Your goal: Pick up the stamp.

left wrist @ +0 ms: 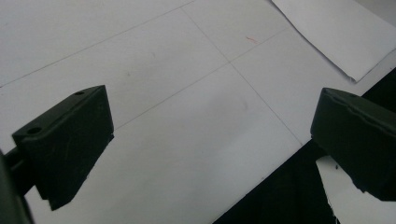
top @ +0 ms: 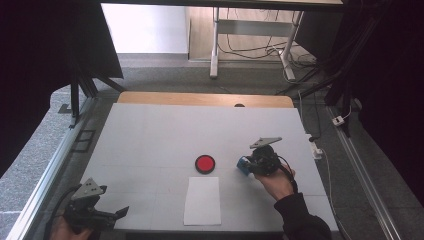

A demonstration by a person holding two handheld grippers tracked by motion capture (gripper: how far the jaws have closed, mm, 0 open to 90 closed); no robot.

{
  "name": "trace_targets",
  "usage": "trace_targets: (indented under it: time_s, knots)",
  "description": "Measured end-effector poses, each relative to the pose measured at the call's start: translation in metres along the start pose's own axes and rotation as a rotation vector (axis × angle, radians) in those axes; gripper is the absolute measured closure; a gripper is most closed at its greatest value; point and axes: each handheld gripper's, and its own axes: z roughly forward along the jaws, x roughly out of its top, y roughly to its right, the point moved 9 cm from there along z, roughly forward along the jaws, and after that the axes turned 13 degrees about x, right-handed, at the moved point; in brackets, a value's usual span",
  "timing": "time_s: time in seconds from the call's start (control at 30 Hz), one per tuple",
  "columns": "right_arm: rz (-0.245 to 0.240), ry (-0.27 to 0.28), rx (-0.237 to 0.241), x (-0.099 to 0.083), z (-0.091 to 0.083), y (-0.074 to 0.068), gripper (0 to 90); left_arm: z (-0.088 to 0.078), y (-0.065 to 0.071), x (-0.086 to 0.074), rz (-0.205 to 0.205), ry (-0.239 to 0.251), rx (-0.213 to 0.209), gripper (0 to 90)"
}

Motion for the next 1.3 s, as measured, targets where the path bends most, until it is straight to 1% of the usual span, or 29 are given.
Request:
trace_targets:
  time_s: [0.03,0.07,0.1,0.13,0.17,0.2,0.23,0.37,0.53,0.67,0.93,1.03,1.23,1.3]
  knots:
    - [0.003,0.004,0.002,0.000,-0.001,-0.001,71.6,0.000,0.000,0.000,0.000,0.000,0.002,0.0]
    - [-0.009,0.009,0.008,0.001,-0.003,-0.003,71.6,0.000,0.000,0.000,0.000,-0.001,0.000,0.0]
    - [-0.009,0.009,0.008,0.001,-0.003,-0.003,71.6,0.000,0.000,0.000,-0.001,-0.001,0.001,0.0]
    - [-0.024,0.019,0.017,0.003,-0.004,-0.006,71.6,0.000,0.000,0.000,-0.002,-0.001,0.001,0.0]
    - [-0.024,0.019,0.017,0.003,-0.004,-0.006,71.6,0.000,0.000,0.000,0.000,-0.001,0.002,0.0]
    - [-0.039,0.022,0.020,0.004,-0.007,-0.007,71.6,0.000,0.000,0.000,0.000,-0.002,0.002,0.0]
    - [-0.045,0.023,0.018,0.004,-0.008,-0.008,71.6,0.000,0.000,0.000,0.000,-0.002,0.003,0.0]
    - [-0.049,0.036,0.026,0.006,-0.011,-0.010,71.6,0.000,0.000,0.000,-0.002,-0.002,-0.001,0.0]
    - [-0.040,0.059,0.044,0.009,-0.016,-0.014,71.7,0.000,0.000,0.000,-0.003,-0.001,-0.004,0.0]
    - [-0.050,0.080,0.057,0.012,-0.021,-0.017,71.7,0.000,0.000,0.000,-0.004,-0.001,-0.003,0.0]
    - [-0.096,0.100,0.078,0.017,-0.029,-0.030,71.6,0.000,0.000,0.000,-0.004,-0.002,-0.005,0.0]
    - [-0.108,0.106,0.097,0.020,-0.031,-0.035,71.6,0.000,0.000,0.000,-0.004,-0.002,-0.006,0.0]
    - [-0.137,0.139,0.139,0.030,-0.035,-0.049,71.7,0.000,0.000,0.000,-0.006,-0.002,-0.008,0.0]
    - [-0.150,0.135,0.147,0.032,-0.035,-0.054,71.6,0.000,0.000,0.000,-0.008,-0.002,-0.011,0.0]
